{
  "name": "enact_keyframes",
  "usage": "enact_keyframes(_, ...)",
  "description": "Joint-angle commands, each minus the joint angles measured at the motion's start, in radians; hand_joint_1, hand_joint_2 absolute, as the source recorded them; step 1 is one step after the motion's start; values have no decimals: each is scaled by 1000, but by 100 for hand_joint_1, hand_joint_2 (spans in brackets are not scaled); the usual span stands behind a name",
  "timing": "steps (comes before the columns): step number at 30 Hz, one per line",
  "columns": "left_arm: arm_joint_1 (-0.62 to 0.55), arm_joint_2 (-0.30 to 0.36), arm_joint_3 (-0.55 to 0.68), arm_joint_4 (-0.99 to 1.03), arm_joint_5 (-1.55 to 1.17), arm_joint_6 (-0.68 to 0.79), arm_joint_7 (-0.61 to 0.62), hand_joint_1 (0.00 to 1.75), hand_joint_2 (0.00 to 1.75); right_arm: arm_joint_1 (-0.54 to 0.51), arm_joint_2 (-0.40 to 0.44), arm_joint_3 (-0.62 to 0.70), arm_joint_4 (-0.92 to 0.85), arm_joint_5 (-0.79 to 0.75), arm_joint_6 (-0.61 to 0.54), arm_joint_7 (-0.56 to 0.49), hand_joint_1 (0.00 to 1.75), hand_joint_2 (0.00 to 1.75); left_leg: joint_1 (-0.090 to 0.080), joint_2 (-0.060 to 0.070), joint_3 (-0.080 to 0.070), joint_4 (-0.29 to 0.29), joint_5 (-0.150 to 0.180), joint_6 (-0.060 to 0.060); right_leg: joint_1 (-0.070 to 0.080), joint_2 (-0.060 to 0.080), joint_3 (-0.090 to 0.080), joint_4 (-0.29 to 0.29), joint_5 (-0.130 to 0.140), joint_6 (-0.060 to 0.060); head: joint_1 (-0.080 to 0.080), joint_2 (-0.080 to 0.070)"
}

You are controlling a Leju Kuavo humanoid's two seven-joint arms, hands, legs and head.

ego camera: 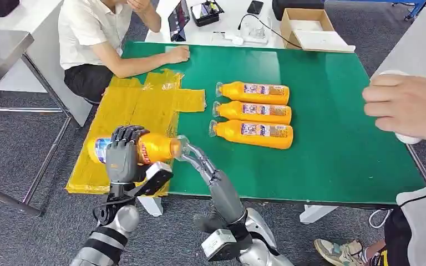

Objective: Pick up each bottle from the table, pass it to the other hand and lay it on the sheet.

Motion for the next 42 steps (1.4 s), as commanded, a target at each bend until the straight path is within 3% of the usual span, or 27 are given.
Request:
enact_keyframes(1, -235, 22, 95, 436, -98, -8, 173, 175, 175, -38, 3, -11, 13, -22, 38, -6, 0, 0, 0, -1, 2, -1, 0, -1, 0, -1, 2, 0, -1, -1, 0, 0)
enact_keyframes(6, -379, 60, 38, 689, -168, -91, 321, 175, 175, -65, 23, -4, 31, -47, 82, -9, 0, 0, 0, -3, 2, -1, 1, -2, 0, -3, 2, 2, -1, -2, 1, 0)
enact_keyframes(10, -415, 53, 85, 768, -152, -221, 319, 175, 175, -62, 33, -7, 44, -57, 99, -11, 0, 0, 0, 0, 2, 0, 2, -3, 0, 0, 0, 3, 0, -2, 0, 0)
enact_keyframes(12, -426, 43, 116, 786, -101, -317, 294, 175, 175, -53, 35, -11, 47, -63, 101, -9, 0, 0, 0, -1, 3, 0, 1, -3, 0, -1, 1, 4, -1, -2, 0, 0)
enact_keyframes(18, -427, 31, 124, 796, -68, -421, 270, 175, 175, -40, 43, -26, 59, -76, 103, -10, 0, 0, 0, -1, 4, -1, 1, -3, 0, -1, 3, 4, -1, -2, 0, 0)
enact_keyframes(30, -428, 27, 127, 796, -56, -455, 263, 175, 175, -39, 46, -30, 61, -80, 105, -11, 0, 0, -1, -5, 3, -1, 6, -4, -1, -3, 2, 5, 0, -2, 0, 0)
enact_keyframes(31, -427, 21, 141, 792, -31, -474, 240, 113, 175, -38, 47, -33, 62, -82, 106, -12, 0, 0, -2, -4, 5, -1, 6, -5, -1, -2, 3, 5, 0, -4, 0, 0)
enact_keyframes(32, -426, 16, 151, 788, -9, -491, 218, 24, 175, -36, 48, -35, 63, -82, 106, -12, 0, 0, -1, -5, 3, -1, 6, -4, -1, -4, 3, 5, 0, -2, 0, 0)
enact_keyframes(34, -423, -7, 214, 770, 111, -572, 106, 0, 175, -34, 50, -35, 74, -82, 110, -13, 0, 0, -2, -5, 4, -1, 6, -4, -2, -4, 3, 6, 0, -3, 0, 0)
enact_keyframes(37, -414, -27, 251, 738, 263, -703, -23, 0, 175, -38, 47, -28, 98, -94, 108, -28, 0, 0, -2, -5, 4, -1, 6, -5, -2, -4, 3, 5, -1, -3, 0, 0)
enact_keyframes(42, -399, -13, 254, 707, 402, -839, -89, 0, 175, -48, 50, -18, 126, -102, 105, -51, 0, 0, -2, -4, 4, -1, 6, -5, -2, -3, 3, 5, 0, -2, 0, 0)
